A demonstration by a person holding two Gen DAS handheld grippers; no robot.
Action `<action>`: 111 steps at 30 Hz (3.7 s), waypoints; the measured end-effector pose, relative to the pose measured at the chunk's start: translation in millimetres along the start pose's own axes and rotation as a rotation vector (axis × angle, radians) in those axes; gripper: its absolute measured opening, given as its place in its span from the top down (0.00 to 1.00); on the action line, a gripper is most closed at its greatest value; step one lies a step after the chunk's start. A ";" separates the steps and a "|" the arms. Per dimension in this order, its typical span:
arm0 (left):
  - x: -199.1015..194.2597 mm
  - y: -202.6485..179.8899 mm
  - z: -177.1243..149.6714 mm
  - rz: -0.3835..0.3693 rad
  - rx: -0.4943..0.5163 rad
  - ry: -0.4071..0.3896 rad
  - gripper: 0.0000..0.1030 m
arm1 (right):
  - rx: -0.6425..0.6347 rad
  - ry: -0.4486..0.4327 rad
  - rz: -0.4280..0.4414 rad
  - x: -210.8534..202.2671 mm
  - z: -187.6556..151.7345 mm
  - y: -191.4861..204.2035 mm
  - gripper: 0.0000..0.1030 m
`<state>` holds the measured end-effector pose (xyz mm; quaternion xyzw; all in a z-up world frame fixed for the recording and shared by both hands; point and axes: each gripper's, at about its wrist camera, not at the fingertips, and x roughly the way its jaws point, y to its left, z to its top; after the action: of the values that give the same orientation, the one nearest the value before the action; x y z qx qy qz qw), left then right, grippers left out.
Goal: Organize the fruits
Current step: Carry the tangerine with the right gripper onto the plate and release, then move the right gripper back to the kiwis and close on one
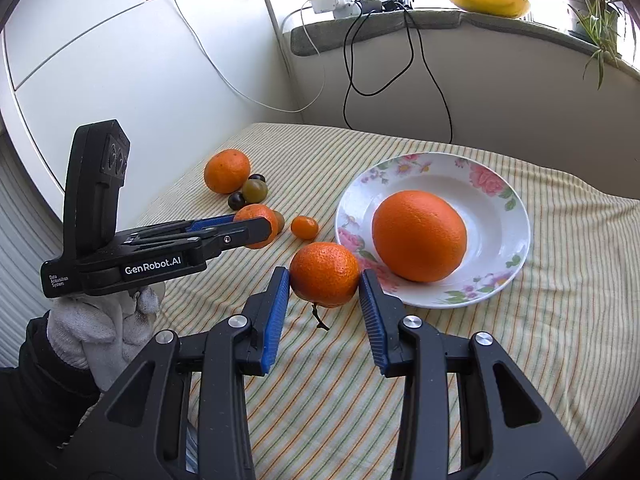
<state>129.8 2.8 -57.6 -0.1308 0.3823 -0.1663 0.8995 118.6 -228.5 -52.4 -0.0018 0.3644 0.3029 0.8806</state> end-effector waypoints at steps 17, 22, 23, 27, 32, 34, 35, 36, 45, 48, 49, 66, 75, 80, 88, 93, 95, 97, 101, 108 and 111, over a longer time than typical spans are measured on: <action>33.1 -32.4 31.2 -0.030 0.066 -0.002 0.62 | 0.060 -0.066 -0.068 -13.6 34.4 -55.6 0.63; 44.3 -35.8 42.5 -0.032 0.079 -0.003 0.62 | 0.073 -0.054 -0.078 -2.3 42.7 -70.7 0.63; 46.7 -36.4 44.9 -0.031 0.082 -0.004 0.62 | 0.076 -0.052 -0.079 0.5 44.3 -73.6 0.63; 56.1 -37.3 54.1 -0.031 0.089 -0.002 0.62 | 0.086 -0.044 -0.079 11.7 51.5 -84.6 0.63; 68.1 -42.3 62.9 -0.037 0.103 0.000 0.62 | 0.100 -0.027 -0.075 28.0 58.4 -98.0 0.63; 72.9 -45.2 64.6 -0.042 0.108 0.004 0.62 | 0.109 -0.023 -0.072 33.8 60.3 -103.2 0.63; 75.4 -46.3 65.4 -0.044 0.110 0.006 0.62 | 0.111 -0.020 -0.071 36.7 61.1 -105.4 0.63; 77.7 -47.5 66.1 -0.047 0.112 0.009 0.62 | 0.114 -0.017 -0.071 39.5 62.0 -107.4 0.63; 93.2 -54.3 68.7 -0.063 0.122 0.033 0.62 | 0.132 0.004 -0.067 57.4 64.4 -118.8 0.63; 94.3 -54.9 68.8 -0.066 0.125 0.035 0.62 | 0.143 0.008 -0.065 59.9 64.3 -121.7 0.63; 94.7 -55.5 68.9 -0.066 0.127 0.036 0.62 | 0.146 0.009 -0.066 60.3 64.2 -122.2 0.63; 80.0 -62.0 71.1 -0.052 0.137 0.009 0.57 | 0.174 -0.027 -0.073 41.2 62.9 -121.0 0.57; 56.7 -62.1 68.3 -0.046 0.128 -0.013 0.57 | 0.164 -0.041 -0.075 19.3 58.1 -106.4 0.57; 40.8 -60.7 64.7 -0.044 0.123 -0.033 0.57 | 0.148 -0.056 -0.079 6.1 55.5 -91.6 0.53; 8.4 -42.3 50.4 -0.021 0.104 -0.060 0.57 | 0.118 -0.080 -0.060 -15.3 48.6 -63.8 0.49; -13.7 -22.2 40.0 0.008 0.071 -0.081 0.57 | 0.089 -0.082 -0.042 -21.1 44.9 -42.6 0.49; -22.8 -12.7 34.9 0.024 0.058 -0.087 0.57 | 0.075 -0.082 -0.035 -21.9 43.7 -34.3 0.49; -30.7 -3.4 29.8 0.038 0.042 -0.093 0.57 | 0.061 -0.079 -0.030 -21.2 41.9 -26.1 0.49; -43.6 13.6 19.6 0.065 0.018 -0.098 0.57 | 0.036 -0.064 -0.016 -16.2 39.0 -11.1 0.49; -55.5 41.2 0.7 0.098 -0.027 -0.088 0.57 | -0.029 -0.027 0.001 -0.1 34.7 15.0 0.49; -55.2 48.1 -4.6 0.100 -0.034 -0.081 0.57 | -0.063 -0.005 0.008 9.7 34.8 24.8 0.49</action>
<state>100.0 68.2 -42.6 -0.1337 0.3544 -0.1092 0.9190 132.9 -195.3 -27.8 -0.0274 0.3527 0.3178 0.8797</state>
